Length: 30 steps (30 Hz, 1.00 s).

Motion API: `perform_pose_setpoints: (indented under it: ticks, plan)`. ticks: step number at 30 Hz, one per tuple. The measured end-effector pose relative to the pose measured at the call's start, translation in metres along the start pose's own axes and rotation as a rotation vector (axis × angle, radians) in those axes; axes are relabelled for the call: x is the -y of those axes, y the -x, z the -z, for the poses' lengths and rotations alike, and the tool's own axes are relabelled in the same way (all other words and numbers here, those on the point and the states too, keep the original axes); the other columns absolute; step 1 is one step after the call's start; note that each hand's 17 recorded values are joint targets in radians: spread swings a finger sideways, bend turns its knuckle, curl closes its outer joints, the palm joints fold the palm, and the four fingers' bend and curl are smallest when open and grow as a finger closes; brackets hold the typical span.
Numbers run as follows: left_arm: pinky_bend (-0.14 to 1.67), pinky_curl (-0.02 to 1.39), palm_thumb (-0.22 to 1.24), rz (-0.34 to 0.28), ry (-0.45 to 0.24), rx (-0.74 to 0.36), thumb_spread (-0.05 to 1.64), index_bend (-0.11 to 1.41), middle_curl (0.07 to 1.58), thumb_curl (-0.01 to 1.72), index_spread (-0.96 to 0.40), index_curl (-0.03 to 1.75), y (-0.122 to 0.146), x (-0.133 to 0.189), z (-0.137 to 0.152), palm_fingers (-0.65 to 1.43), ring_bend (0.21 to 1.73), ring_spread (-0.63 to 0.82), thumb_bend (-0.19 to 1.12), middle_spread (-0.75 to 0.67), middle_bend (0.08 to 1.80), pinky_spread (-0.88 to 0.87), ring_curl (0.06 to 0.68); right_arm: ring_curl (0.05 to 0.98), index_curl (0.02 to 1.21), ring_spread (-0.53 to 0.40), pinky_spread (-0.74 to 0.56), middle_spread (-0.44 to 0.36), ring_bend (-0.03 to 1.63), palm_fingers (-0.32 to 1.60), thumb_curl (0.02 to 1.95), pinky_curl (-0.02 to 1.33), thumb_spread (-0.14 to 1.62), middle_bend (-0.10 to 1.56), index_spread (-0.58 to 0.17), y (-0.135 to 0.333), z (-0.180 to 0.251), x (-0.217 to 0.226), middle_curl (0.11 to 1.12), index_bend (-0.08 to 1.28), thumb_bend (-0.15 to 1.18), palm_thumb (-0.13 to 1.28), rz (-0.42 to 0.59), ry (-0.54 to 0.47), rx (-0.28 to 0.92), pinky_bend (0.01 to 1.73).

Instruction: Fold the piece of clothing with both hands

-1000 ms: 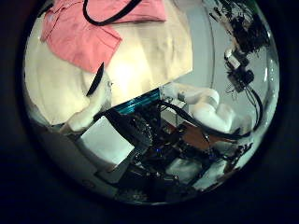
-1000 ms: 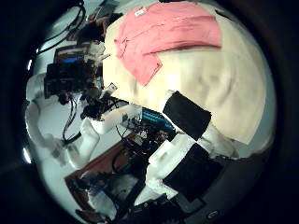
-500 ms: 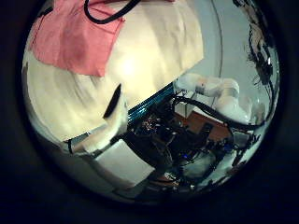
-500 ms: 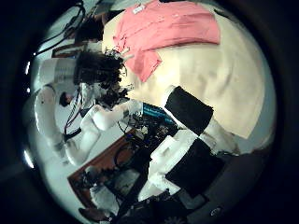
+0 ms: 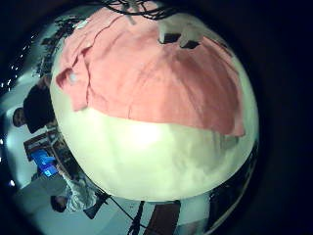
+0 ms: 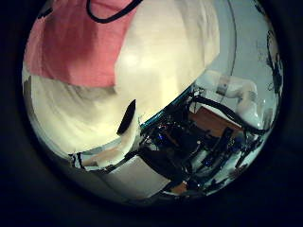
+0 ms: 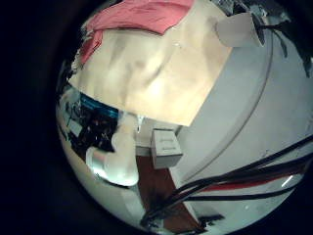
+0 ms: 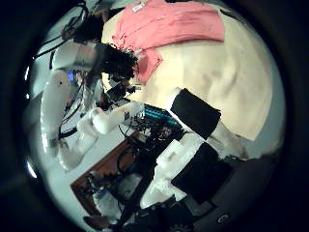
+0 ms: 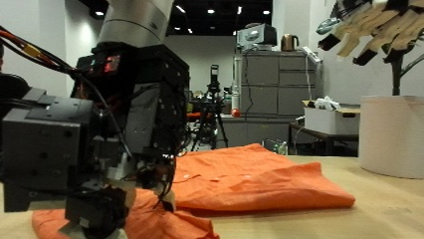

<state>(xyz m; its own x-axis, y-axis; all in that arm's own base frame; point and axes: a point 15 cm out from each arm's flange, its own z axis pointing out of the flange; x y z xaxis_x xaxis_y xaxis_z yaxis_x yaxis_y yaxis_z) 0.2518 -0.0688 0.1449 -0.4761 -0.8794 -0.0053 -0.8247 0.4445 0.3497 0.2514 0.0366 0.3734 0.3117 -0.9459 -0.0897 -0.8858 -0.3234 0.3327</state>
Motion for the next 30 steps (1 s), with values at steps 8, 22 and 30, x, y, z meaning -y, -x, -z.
perform_pose_setpoints:
  ticks: [8,22,30]
  plan:
    - [0.33,0.29,0.37,0.015,0.071,0.053,0.93,0.2,0.38,0.31,0.14,0.29,0.005,-0.004,-0.017,0.21,0.5,0.42,-0.03,0.1,0.31,0.33,0.192,0.16,0.33,0.022,0.28,-0.073,0.54,0.5,0.24,0.2,1.3,0.28,-0.376,-0.001,-0.001,0.0,0.38,0.18,-0.01,0.6,0.009,0.004,-0.004,0.3]
    - [0.57,0.35,0.63,0.04,0.082,0.079,0.96,0.22,0.64,0.36,-0.2,0.41,0.014,0.001,-0.02,1.12,0.89,-0.38,0.04,-0.36,0.78,-0.43,0.324,0.164,0.33,0.014,0.27,-0.011,0.54,0.48,0.23,0.19,1.31,0.28,-0.372,-0.008,-0.001,-0.002,0.38,0.18,-0.01,0.58,0.017,0.007,-0.025,0.32]
    - [0.93,0.51,0.86,0.063,0.031,0.046,0.96,0.48,0.8,0.47,-0.44,0.62,0.02,-0.004,0.009,1.19,1.19,-0.46,0.06,-0.47,0.87,-0.66,0.482,0.165,0.33,-0.001,0.26,-0.006,0.55,0.48,0.23,0.19,1.32,0.29,-0.372,-0.01,-0.024,0.002,0.38,0.18,-0.01,0.58,0.044,0.06,-0.011,0.33]
